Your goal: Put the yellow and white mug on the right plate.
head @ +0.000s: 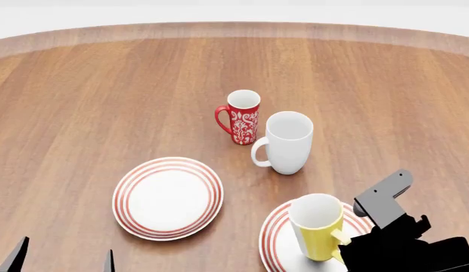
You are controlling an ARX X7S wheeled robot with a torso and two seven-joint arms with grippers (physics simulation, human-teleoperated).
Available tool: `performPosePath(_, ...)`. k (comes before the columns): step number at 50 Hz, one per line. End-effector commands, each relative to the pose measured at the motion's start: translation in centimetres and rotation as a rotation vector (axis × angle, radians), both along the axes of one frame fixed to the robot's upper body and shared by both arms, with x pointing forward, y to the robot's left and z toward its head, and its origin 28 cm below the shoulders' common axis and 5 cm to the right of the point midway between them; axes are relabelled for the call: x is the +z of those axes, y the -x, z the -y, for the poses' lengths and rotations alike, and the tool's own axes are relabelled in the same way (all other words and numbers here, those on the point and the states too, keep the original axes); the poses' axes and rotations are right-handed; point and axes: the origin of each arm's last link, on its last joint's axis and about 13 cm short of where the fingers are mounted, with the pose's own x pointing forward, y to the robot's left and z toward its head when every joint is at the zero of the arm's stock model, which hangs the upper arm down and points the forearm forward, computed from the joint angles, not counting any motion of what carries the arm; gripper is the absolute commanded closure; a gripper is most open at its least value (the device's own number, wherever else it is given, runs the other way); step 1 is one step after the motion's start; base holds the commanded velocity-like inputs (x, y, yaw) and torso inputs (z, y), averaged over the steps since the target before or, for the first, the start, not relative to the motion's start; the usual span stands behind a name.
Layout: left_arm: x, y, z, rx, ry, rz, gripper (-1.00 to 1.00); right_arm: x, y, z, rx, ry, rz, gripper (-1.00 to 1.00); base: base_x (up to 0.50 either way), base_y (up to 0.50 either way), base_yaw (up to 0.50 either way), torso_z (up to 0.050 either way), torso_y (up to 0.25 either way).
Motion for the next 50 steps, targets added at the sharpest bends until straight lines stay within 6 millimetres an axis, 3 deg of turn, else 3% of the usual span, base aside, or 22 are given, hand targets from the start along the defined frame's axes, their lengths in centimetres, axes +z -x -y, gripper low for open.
performPosePath(1,0.2,-0.2,0.1,-0.002,-0.004,0.014,-1.00,-0.1,-0.3,-0.9,0.034,-0.023,0.008,1.00,0.00,0.00,0.00,0.000,0.000)
performPosePath(17,0.1,-0.1,0.1,-0.009,-0.006,0.012,-1.00,-0.3,-0.2,-0.8,0.037,-0.008,0.005,1.00,0.00,0.00,0.00,0.001,0.000)
performPosePath(18,0.1,-0.1,0.1,-0.009,-0.004,0.008,-1.00,-0.3,-0.2,-0.8,0.038,-0.011,0.004,-1.00,0.00,0.00,0.00,0.000,0.000)
performPosePath(40,0.1,0.0,0.1,-0.010,-0.005,0.010,-1.00,-0.4,0.1,-0.6,0.041,-0.012,-0.009,-1.00,0.00,0.00,0.00,0.000,0.000)
performPosePath(50,0.1,0.0,0.1,-0.010,-0.005,0.013,-1.00,0.3,2.7,0.5,0.026,-0.002,-0.012,-1.00,0.00,0.00,0.00,0.000,0.000)
